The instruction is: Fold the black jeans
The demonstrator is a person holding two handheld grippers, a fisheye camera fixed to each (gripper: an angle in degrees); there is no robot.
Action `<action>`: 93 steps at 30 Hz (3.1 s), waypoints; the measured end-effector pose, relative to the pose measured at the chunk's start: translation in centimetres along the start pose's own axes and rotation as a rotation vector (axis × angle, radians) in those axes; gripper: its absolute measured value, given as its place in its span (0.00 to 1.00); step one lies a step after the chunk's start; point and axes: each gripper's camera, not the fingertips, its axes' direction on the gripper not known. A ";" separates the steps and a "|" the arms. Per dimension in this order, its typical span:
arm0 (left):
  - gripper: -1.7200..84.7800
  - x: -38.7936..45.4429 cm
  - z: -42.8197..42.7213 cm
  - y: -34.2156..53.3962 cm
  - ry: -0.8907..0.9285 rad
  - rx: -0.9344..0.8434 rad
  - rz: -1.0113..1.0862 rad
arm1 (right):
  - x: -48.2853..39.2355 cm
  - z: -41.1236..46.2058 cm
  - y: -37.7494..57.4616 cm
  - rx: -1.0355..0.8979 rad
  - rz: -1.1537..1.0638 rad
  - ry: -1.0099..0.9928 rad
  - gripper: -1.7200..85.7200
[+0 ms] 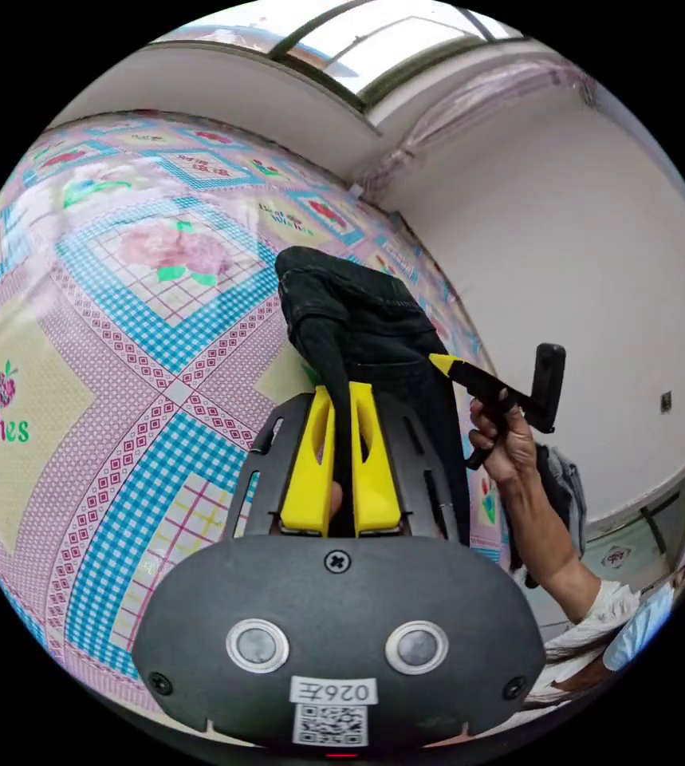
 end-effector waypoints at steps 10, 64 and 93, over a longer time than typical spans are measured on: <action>0.05 -4.3 -3.6 1.0 -0.012 0.031 -0.142 | -2.4 8.1 -1.4 -0.167 -0.183 0.374 0.01; 0.02 9.8 -9.8 34.2 -0.125 0.325 0.226 | -20.4 -27.2 40.1 0.541 -0.524 0.149 0.01; 0.03 0.3 6.1 38.3 -0.157 -0.087 -0.053 | -17.0 -14.5 41.2 -0.138 -0.113 0.158 0.00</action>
